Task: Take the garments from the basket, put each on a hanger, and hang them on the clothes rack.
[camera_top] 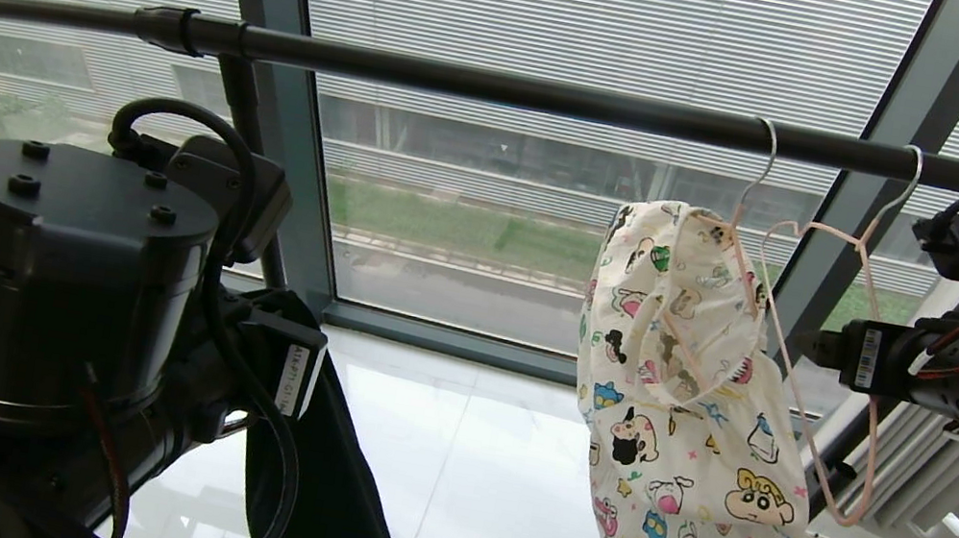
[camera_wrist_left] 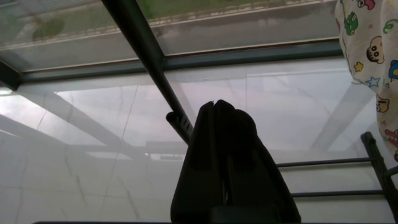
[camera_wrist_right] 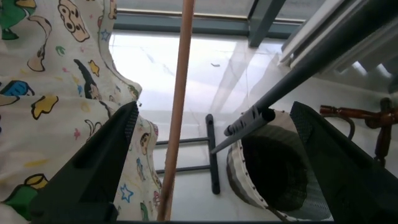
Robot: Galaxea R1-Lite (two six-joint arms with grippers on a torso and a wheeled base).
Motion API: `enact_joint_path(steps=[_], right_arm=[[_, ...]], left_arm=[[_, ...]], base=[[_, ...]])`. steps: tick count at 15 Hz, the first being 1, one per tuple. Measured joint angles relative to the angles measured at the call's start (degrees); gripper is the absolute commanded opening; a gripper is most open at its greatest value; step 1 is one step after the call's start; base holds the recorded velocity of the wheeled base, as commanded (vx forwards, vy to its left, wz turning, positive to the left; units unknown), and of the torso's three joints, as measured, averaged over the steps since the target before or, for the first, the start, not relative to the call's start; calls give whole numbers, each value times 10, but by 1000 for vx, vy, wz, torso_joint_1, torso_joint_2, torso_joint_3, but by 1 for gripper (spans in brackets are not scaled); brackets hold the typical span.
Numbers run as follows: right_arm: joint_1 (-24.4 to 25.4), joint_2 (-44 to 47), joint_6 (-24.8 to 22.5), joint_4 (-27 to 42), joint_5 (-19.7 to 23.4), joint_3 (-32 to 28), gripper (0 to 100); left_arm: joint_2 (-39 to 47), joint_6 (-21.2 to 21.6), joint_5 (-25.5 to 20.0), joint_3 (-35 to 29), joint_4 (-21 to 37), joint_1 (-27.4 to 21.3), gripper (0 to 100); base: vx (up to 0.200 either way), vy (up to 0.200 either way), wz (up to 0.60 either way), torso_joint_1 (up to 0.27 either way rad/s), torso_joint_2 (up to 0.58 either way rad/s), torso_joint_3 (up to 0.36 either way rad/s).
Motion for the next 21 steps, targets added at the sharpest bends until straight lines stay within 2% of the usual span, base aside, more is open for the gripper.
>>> enact_joint_path(steps=[5, 14, 15, 21], right_arm=[[31, 26, 33, 1, -1, -25, 100], [34, 38, 62, 5, -2, -27, 100], [34, 39, 62, 5, -2, -27, 0], [33, 39, 62, 5, -3, -27, 0]], left_arm=[[0, -1, 1, 2, -1, 0, 0], [-1, -1, 1, 4, -1, 0, 0], [-1, -1, 1, 4, -1, 0, 0], [-2, -1, 1, 4, -1, 0, 0]], base=[[0, 0, 0, 0, 0, 0], [0, 0, 0, 0, 0, 0], [0, 0, 0, 0, 0, 0], [0, 0, 0, 0, 0, 0]])
